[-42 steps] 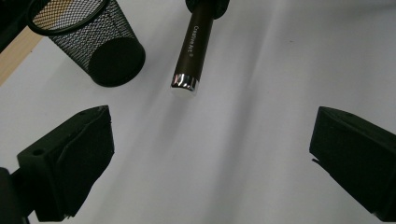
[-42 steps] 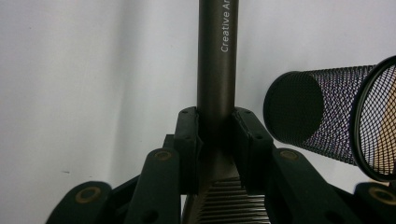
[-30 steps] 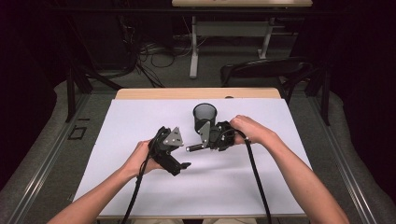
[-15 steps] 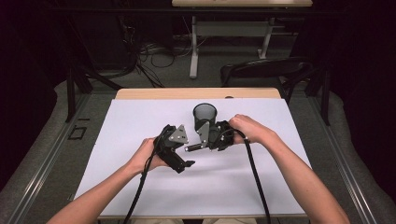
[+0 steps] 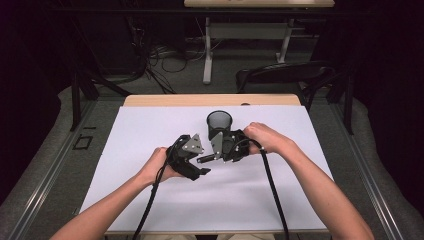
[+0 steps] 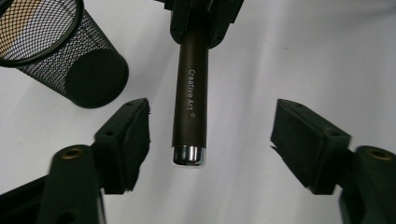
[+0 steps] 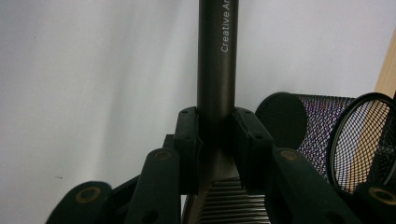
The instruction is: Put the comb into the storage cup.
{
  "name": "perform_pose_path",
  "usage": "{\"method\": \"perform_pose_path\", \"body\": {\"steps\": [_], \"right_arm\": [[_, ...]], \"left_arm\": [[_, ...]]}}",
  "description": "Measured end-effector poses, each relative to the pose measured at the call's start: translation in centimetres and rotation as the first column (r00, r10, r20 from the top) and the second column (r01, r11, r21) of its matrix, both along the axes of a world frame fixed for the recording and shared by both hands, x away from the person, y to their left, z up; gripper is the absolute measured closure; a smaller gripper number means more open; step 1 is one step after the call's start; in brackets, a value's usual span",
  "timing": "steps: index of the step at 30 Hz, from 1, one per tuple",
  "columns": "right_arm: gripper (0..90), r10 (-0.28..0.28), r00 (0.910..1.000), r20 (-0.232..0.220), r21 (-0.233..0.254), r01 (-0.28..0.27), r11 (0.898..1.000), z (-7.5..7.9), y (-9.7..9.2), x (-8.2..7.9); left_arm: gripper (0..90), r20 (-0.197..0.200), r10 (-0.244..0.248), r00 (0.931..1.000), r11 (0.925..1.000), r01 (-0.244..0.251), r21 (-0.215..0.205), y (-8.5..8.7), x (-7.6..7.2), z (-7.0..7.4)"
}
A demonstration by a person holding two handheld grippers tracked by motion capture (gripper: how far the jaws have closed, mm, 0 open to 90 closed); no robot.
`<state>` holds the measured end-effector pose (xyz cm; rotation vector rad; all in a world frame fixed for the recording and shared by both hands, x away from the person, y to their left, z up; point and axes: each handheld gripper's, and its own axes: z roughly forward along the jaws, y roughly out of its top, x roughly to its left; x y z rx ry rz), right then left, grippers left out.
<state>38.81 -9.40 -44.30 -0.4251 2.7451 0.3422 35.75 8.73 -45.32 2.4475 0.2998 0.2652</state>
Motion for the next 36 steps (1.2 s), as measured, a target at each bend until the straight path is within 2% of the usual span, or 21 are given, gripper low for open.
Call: {"method": "perform_pose_path", "body": {"steps": [5, 12, 20, 30, 32, 34, 36], "right_arm": [[72.8, 0.004, 1.0, 0.003, -0.002, -0.004, 1.0, 0.0, 0.0, 0.0], [72.9, 0.009, 0.9999, 0.006, -0.009, -0.009, 1.0, -0.1, 0.0, 0.1], [72.9, 0.017, 0.9997, 0.017, -0.015, -0.017, 1.0, 0.0, 0.1, 0.0], [72.9, 0.018, 0.9995, 0.027, -0.013, -0.018, 1.0, 0.0, 0.3, -0.3], [72.9, 0.022, 0.9993, 0.031, -0.013, -0.021, 1.0, 0.0, 0.3, -0.3], [72.9, 0.026, 0.9991, 0.034, -0.016, -0.025, 1.0, 0.0, 0.4, -0.4], [72.9, 0.029, 0.9989, 0.037, -0.016, -0.028, 0.999, 0.1, 0.4, -0.5]], "left_arm": [[41.7, -0.012, -0.015, 0.9998, 0.9999, 0.015, -0.001, 0.0, 0.1, 0.1], [49.0, -0.027, -0.03, 0.9992, 0.9995, 0.03, -0.011, 0.0, 0.3, 0.3], [52.1, -0.035, -0.016, 0.9992, 0.9999, 0.016, -0.006, 0.0, 0.6, 0.4], [55.0, -0.049, 0.0, 0.9988, 0.9993, 0.002, 0.037, -0.4, 1.1, 0.1], [56.5, -0.058, 0.019, 0.9981, 0.9997, -0.018, 0.019, -0.5, 1.2, -0.1], [57.8, -0.054, 0.015, 0.9984, 0.9992, -0.013, 0.039, -0.5, 1.4, -0.1], [58.9, -0.065, 0.017, 0.9978, 0.9994, -0.015, 0.032, -0.5, 1.5, -0.2]]}}
